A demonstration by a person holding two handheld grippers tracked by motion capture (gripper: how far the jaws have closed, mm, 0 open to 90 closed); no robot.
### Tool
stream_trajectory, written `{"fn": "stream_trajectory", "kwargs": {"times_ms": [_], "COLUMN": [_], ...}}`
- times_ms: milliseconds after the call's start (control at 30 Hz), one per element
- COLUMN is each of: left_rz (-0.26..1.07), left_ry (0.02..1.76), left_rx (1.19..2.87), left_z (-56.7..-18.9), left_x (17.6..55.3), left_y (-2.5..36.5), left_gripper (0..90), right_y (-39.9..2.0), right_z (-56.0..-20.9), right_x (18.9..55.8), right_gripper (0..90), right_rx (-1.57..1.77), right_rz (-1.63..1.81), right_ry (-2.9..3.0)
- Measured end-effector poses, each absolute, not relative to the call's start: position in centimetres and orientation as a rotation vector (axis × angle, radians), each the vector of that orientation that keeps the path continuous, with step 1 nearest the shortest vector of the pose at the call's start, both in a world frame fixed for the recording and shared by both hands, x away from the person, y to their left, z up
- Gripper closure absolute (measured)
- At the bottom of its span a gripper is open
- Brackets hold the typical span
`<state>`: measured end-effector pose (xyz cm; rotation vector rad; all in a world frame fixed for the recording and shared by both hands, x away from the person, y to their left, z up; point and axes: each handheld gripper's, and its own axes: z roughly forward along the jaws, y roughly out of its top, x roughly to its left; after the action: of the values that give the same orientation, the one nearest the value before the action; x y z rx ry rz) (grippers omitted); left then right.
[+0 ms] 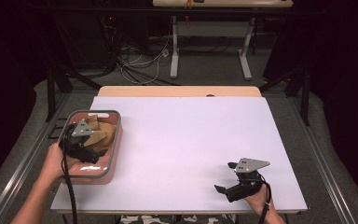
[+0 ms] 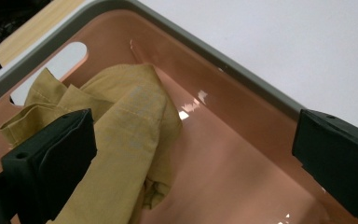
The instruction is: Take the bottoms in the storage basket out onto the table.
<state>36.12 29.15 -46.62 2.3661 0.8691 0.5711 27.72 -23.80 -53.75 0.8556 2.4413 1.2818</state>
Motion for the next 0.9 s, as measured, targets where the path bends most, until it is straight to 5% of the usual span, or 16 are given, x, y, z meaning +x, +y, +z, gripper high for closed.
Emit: {"fn": "stream_trajectory", "kwargs": {"times_ms": [900], "left_rz": [0.612], "left_ry": [0.956], "left_rx": [2.54], "left_z": [-47.6], "left_x": [40.3], "left_y": [30.7], "left_gripper": [0.0], "right_y": [-23.5], "right_z": [-53.9], "right_x": [27.7], "right_gripper": [1.9], "right_rx": [0.844], "right_rz": [1.277], "right_ry": [2.459]}}
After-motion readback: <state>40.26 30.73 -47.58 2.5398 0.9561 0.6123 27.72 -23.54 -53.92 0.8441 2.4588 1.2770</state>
